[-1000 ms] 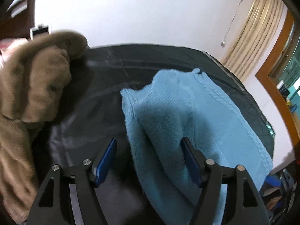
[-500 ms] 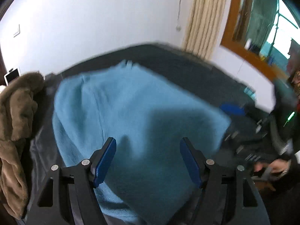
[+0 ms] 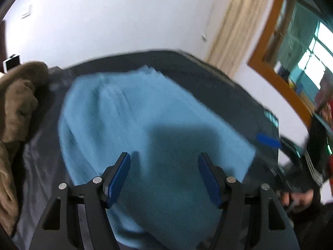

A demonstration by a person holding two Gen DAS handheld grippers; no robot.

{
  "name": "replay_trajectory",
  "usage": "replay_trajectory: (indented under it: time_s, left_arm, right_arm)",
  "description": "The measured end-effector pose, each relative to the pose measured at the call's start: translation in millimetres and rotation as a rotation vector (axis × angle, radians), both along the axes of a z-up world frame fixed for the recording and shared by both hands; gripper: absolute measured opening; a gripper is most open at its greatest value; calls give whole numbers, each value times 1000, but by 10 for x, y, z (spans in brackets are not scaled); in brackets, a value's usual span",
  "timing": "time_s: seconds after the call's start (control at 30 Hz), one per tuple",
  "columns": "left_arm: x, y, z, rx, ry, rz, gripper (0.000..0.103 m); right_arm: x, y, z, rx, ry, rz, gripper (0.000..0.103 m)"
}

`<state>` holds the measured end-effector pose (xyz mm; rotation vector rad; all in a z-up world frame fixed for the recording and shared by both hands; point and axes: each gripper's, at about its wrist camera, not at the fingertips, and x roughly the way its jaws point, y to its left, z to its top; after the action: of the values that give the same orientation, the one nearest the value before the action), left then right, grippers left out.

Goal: Fold clothes

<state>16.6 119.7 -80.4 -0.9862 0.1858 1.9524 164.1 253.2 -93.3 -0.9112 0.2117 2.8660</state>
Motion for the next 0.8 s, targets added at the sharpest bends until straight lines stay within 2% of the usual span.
replay_trajectory:
  time_s: [0.13,0.27,0.37,0.5,0.63,0.73,0.8]
  left_arm:
    - [-321,130,177,26,-1,85,77]
    - [-705,260,25,-26,-70,197,78]
    - [-958,287,-216,-54,-159,243,78]
    - [-1000,284,-327,-57,-158,242,78]
    - [-1042,283,-372,-46,-152,249,78]
    - [-1006,298,-409,-44,-122,239,78]
    - [-946,347,-420,-72,-77,230,78]
  right_arm:
    - [-2,-229,270,29,120,106,75]
    - [-387,-483,223,44,70,182,75]
    - [-618,-614,-17,64,-36,190,75]
    - [-683,-692,-227,101,-105,184,77]
    - [-714,-777,-278,142,-132,159,79]
    - [-716,-782,-275,149,-136,152,80]
    - [-709,-793,-263,154,-139,151,81]
